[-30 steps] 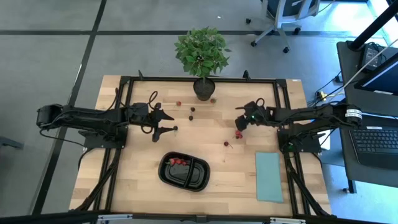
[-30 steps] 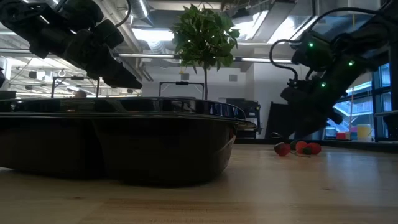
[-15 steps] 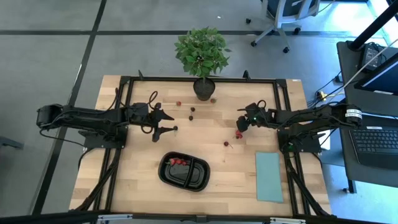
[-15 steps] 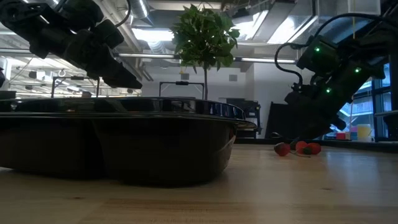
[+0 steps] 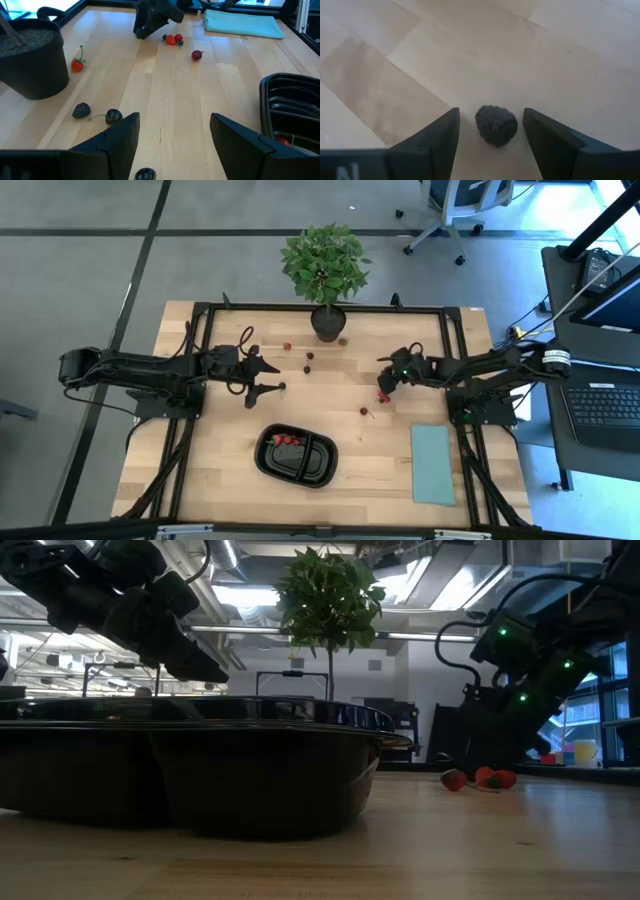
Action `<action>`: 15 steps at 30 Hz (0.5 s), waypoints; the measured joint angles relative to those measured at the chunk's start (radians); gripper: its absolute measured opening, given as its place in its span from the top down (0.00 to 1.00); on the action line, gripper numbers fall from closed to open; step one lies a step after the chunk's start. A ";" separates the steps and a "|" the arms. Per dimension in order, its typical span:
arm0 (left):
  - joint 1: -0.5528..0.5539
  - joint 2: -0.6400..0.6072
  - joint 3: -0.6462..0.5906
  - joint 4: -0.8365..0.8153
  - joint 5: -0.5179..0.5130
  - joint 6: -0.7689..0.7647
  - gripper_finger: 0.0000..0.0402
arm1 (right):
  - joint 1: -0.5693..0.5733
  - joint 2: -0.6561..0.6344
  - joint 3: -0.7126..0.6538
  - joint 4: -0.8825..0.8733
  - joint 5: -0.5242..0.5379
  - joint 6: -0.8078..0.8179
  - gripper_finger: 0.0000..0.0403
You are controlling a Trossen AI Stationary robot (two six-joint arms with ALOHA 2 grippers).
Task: Pick and placing Produce into tupperware
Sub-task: Put the right blackberry into the right side of the black container
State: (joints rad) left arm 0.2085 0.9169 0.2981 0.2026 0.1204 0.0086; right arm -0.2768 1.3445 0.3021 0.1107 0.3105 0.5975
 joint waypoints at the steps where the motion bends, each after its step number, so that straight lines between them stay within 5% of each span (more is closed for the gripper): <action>1: 0.000 0.000 0.000 0.000 0.000 -0.001 0.41 | 0.000 0.013 0.001 0.007 0.002 0.001 0.45; 15: 0.000 0.000 0.000 -0.001 0.000 0.002 0.41 | -0.002 0.029 0.001 0.002 0.008 0.025 0.65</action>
State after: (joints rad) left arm 0.2085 0.9169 0.2977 0.2020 0.1204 0.0104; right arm -0.2787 1.3731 0.3031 0.1131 0.3189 0.6220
